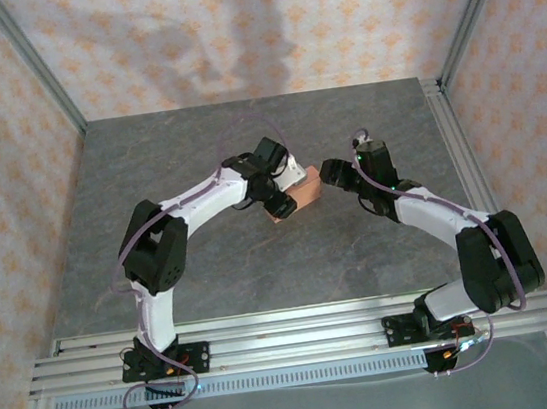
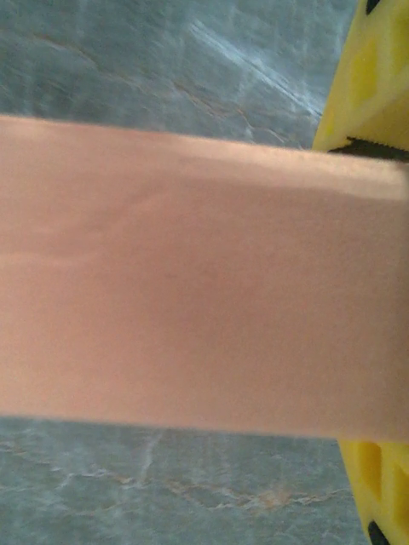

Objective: Fold the paper box

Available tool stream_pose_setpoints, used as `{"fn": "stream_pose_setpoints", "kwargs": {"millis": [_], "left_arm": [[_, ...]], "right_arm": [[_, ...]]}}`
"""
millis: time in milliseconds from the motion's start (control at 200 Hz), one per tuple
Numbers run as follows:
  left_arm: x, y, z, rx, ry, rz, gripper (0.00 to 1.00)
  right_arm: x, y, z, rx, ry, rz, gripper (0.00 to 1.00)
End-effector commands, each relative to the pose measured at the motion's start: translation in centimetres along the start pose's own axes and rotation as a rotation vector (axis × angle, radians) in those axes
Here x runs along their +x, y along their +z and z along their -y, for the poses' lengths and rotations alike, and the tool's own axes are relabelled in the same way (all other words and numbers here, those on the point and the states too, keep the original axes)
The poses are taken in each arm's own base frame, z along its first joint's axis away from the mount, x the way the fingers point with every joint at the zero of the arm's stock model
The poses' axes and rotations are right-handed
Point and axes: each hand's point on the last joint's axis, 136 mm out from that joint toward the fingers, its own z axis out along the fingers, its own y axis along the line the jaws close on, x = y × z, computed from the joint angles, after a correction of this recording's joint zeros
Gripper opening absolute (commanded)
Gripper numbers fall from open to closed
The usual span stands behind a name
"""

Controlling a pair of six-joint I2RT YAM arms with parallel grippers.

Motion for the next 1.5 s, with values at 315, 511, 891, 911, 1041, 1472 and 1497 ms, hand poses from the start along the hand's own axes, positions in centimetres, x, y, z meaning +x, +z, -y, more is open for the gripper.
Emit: {"fn": "stream_pose_setpoints", "kwargs": {"millis": [315, 511, 891, 911, 1041, 1472, 1497], "left_arm": [[0.2, -3.7, -3.9, -0.331, 0.068, -0.074, 0.41], [1.5, -5.0, -8.1, -0.612, 0.037, -0.127, 0.42], [4.9, -2.8, -11.2, -0.848, 0.046, -0.351, 0.48], [4.9, -2.7, -11.2, -0.846, 0.041, -0.347, 0.49], [4.8, -2.6, -10.8, -0.818, 0.017, -0.319, 0.62], [2.1, -5.7, -8.0, -0.537, -0.186, 0.012, 1.00], [2.1, -6.1, -7.9, -0.519, -0.209, 0.041, 1.00]], "right_arm": [[1.2, 2.0, 0.6, -0.004, -0.019, -0.049, 0.74], [1.2, 2.4, 0.4, -0.016, -0.018, -0.054, 0.74], [1.2, 2.5, 0.3, -0.020, -0.019, -0.058, 0.74], [1.2, 2.5, 0.4, -0.019, -0.020, -0.057, 0.73], [1.2, 2.4, 0.4, -0.016, -0.021, -0.056, 0.74], [0.3, 1.8, 0.1, -0.019, -0.056, -0.017, 0.80], [0.1, 1.7, 0.1, -0.015, -0.063, -0.009, 0.83]]}}
